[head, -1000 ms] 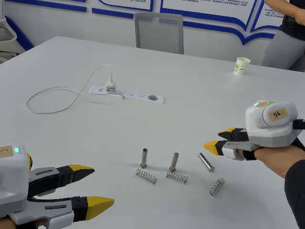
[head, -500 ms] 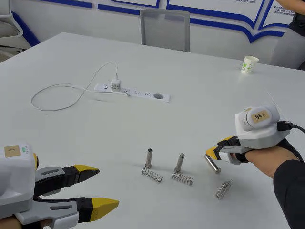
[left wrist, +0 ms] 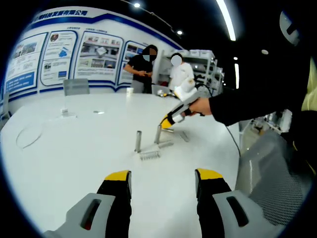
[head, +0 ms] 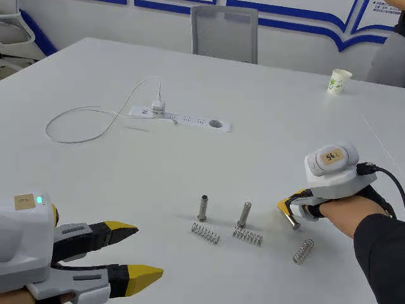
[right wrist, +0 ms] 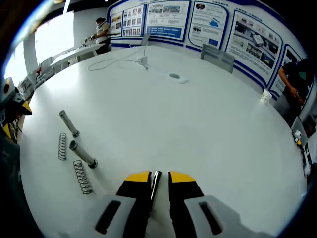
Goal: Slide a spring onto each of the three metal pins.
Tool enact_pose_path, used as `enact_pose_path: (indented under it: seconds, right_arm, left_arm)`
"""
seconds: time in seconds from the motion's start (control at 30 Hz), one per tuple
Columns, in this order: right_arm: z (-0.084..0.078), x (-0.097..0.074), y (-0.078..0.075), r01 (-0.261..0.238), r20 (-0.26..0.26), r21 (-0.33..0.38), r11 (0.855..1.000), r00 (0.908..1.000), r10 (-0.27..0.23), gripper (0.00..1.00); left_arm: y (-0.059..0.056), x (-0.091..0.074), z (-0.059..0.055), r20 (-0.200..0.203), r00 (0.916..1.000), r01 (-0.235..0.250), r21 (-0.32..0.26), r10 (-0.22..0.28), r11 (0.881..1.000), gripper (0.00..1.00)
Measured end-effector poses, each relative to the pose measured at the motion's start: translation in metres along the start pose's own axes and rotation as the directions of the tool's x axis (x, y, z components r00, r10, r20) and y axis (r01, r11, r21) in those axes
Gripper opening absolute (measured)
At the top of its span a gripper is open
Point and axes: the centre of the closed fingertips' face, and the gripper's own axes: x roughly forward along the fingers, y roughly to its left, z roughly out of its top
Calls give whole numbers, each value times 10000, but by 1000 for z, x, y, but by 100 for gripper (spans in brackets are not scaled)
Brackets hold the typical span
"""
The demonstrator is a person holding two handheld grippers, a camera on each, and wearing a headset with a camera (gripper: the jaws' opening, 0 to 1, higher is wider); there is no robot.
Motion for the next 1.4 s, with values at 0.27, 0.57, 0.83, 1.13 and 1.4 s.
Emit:
enact_pose_path:
  seconds: [0.27, 0.57, 0.83, 1.13, 1.4]
  right_arm:
    - [-3, 6, 0, 43, -199, 111, 9999, 9998, -41, 10]
    - [-7, 10, 0, -13, -374, 308, 9995, 9993, 25, 10]
    - [-6, 9, 0, 50, -372, 292, 9996, 9993, -39, 9]
    - [-1, -2, 0, 140, -139, 319, 9994, 9998, -136, 9]
    - [8, -21, 2, 173, 315, 582, 9982, 9993, -191, 9]
  left_arm:
    - [1, 2, -2, -68, 10000, 29, -36, -30, 10000, 52]
    - [2, 2, -5, -122, 9999, 33, -103, -34, 9999, 51]
    - [2, 3, -5, -82, 10000, 12, -158, -13, 9999, 51]
    - [4, 2, -2, -45, 10000, -30, -102, 29, 9999, 50]
    - [0, 6, 1, -32, 9999, 119, 28, -118, 9999, 50]
